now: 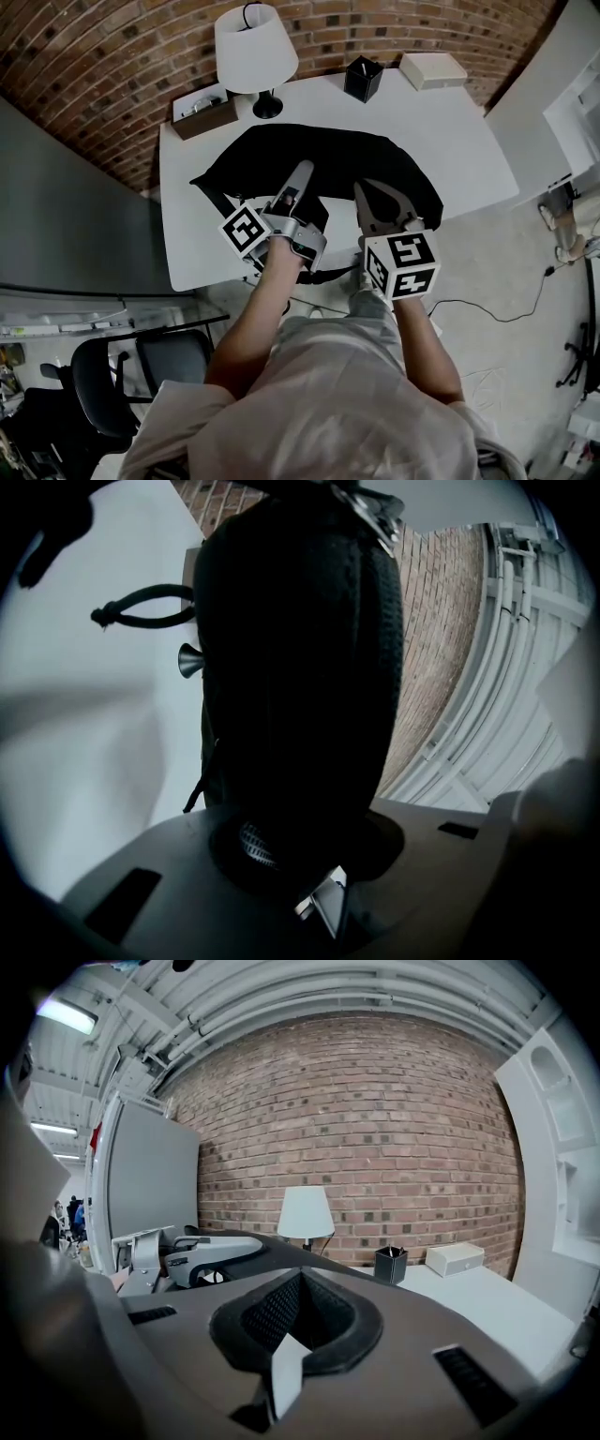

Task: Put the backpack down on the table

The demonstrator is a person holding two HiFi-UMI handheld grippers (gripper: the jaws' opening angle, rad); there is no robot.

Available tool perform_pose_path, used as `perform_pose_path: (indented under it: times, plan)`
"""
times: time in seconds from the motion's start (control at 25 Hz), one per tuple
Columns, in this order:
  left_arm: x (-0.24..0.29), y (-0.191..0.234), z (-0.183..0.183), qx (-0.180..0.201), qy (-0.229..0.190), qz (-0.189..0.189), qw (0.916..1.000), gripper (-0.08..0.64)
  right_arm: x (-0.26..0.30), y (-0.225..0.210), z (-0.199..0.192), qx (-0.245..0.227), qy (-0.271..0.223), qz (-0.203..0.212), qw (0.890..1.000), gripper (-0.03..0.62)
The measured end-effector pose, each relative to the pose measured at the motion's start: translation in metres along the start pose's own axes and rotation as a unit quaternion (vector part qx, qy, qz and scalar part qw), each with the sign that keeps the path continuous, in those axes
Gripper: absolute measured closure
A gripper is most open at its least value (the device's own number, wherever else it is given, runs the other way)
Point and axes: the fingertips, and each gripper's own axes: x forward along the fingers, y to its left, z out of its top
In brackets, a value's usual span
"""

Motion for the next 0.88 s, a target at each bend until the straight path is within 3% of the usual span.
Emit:
perform_pose_path:
  times: [0.88]
  plan:
    - [0.121,0.061,0.032,0.025,-0.111,0.008,0.9935,0.479,0.120,-0.104,0.018,-0.035,0.013,0.139,0.990,0.591]
